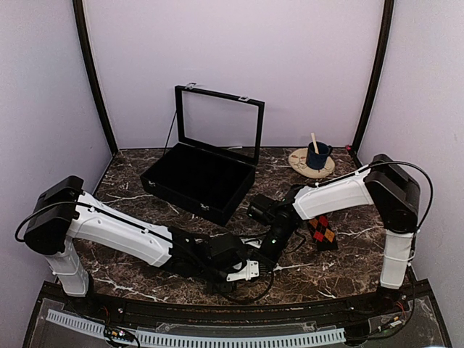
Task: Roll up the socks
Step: Roll the sock at the center of the board.
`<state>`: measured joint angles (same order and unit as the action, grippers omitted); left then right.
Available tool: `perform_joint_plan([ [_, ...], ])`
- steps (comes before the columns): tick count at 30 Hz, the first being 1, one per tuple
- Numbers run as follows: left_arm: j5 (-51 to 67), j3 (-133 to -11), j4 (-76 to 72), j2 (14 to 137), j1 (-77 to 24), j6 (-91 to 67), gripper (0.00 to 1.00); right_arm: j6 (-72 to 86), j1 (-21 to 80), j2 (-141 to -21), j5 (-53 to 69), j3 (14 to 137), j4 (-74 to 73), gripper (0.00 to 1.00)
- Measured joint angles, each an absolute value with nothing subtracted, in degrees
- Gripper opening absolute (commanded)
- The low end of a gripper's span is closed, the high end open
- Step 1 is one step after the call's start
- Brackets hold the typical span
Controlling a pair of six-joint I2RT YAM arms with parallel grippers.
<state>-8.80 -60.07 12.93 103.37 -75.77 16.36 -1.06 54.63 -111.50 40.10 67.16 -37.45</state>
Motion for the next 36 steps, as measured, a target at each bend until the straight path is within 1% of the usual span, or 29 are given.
perform_joint_plan([
  [2, -8.4, -60.1, 12.9, 103.4, -75.8, 16.3, 0.00, -1.0, 54.6, -111.5, 40.2, 67.2, -37.5, 0.02],
  [8, -6.2, -60.1, 13.1, 103.5, -75.5, 16.3, 0.00, -0.9, 54.6, -111.6, 40.2, 67.2, -37.5, 0.15],
  [12, -3.2, -60.7, 14.2, 103.6, -74.3, 16.2, 0.00, -0.6, 54.5, -111.6, 40.1, 67.2, -37.5, 0.21],
  [14, -1.5, -61.2, 14.9, 103.8, -73.8, 16.1, 0.00, -0.3, 54.3, -111.6, 40.1, 67.2, -37.5, 0.28],
  [15, -0.3, -61.5, 15.3, 103.8, -73.3, 16.0, 0.00, -0.1, 54.3, -111.6, 40.1, 67.1, -37.4, 0.29],
  [25, 11.4, -64.8, 19.7, 105.4, -69.6, 15.4, 0.00, 3.7, 53.1, -108.6, 39.7, 63.4, -33.0, 0.33],
  [36, 20.2, -66.7, 23.7, 107.3, -65.0, 12.5, 0.00, 8.5, 51.6, -102.0, 36.1, 58.3, -27.6, 0.34],
])
